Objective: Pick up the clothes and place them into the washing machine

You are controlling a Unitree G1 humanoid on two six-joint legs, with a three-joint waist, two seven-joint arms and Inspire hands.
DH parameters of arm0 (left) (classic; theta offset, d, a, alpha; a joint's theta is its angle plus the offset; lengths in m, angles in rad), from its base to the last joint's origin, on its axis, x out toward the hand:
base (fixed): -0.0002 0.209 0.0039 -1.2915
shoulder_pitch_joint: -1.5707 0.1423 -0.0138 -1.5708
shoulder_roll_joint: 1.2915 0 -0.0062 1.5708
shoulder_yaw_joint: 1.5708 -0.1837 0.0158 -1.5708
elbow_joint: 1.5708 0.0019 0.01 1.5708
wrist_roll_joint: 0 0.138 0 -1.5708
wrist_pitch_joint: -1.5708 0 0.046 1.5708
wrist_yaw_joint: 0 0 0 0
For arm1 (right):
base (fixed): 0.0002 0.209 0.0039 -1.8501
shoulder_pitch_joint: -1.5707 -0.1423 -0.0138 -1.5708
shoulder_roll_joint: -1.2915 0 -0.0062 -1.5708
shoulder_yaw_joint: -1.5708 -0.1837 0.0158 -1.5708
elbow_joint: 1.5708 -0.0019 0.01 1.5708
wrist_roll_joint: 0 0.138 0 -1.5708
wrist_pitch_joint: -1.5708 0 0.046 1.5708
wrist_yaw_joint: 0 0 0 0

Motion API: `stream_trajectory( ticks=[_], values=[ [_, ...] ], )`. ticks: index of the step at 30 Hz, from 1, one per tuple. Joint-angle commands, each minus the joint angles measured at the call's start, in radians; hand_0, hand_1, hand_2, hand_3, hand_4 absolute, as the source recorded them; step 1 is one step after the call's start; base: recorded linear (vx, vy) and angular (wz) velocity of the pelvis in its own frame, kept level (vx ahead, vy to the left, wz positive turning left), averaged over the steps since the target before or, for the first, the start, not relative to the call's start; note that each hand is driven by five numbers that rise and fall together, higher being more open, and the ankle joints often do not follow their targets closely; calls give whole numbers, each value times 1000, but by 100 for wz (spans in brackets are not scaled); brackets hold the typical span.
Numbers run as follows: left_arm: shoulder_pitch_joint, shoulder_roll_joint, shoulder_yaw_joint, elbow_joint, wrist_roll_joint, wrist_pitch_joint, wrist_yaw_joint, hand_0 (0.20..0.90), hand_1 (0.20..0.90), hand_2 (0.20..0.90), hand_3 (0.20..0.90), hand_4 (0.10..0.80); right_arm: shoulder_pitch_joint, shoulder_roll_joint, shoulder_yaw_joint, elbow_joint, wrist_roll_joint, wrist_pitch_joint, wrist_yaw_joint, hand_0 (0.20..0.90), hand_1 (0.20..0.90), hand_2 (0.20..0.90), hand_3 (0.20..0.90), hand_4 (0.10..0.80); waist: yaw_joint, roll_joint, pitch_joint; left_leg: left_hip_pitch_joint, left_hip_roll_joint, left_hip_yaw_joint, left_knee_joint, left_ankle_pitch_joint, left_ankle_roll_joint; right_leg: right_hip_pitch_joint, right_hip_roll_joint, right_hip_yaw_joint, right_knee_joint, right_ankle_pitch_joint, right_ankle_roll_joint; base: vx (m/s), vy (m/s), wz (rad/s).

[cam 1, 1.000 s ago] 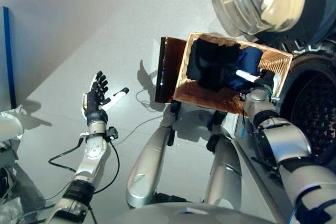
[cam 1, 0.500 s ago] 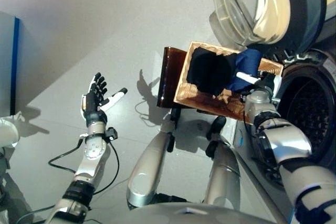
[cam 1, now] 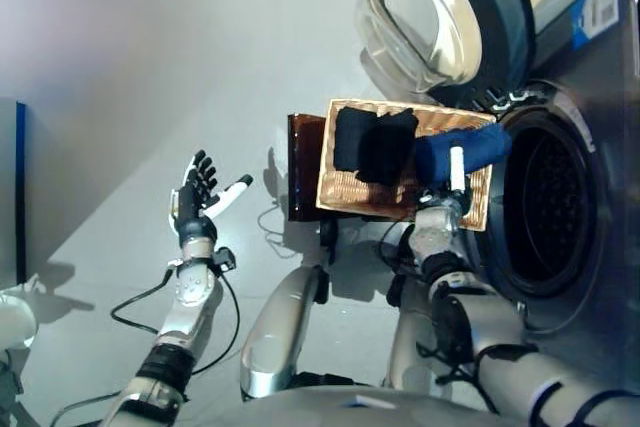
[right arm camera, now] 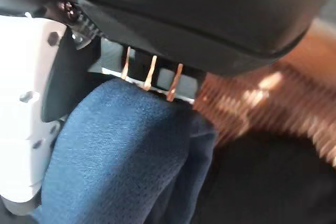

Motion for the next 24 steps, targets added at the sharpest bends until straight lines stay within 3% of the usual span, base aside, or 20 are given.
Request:
stream_trajectory(
  ticks=[1,12,17,22,24],
  values=[
    [44,27,-10,-15,-35,-79,14,900,900,900,900,800,-1,-28,-69,-79,49,-174,17,200,200,200,200,300,3,24,-83,-54,3,-69,63,-31,-83,75,-59,28,3,-44,38,-12,25,4],
    [77,39,-27,-15,-69,-80,8,900,900,900,900,800,-85,-85,-143,-76,-2,-244,-145,200,200,200,200,300,6,57,-106,-58,-5,-63,55,-28,-81,65,-66,46,2,-41,42,-4,15,1],
    [99,46,-7,-17,-69,-79,-7,900,900,900,900,800,-111,-233,-210,-220,-195,-271,-315,200,200,200,200,300,-3,82,-121,-56,-7,-55,49,-29,-83,62,-70,62,-4,-40,46,10,22,-3],
    [113,69,20,-15,-50,-86,-27,900,900,900,900,800,-147,-521,-247,-344,-451,-237,-497,200,200,200,200,300,-10,103,-143,-51,-13,-46,41,-31,-83,54,-78,76,-5,-37,56,4,34,-2],
    [113,69,34,-14,-47,-88,-27,900,900,900,900,800,-158,-593,-240,-417,-543,-228,-559,200,200,200,200,300,-16,109,-150,-48,-14,-39,33,-30,-84,48,-80,87,-5,-36,59,29,32,-17]
  ],
)
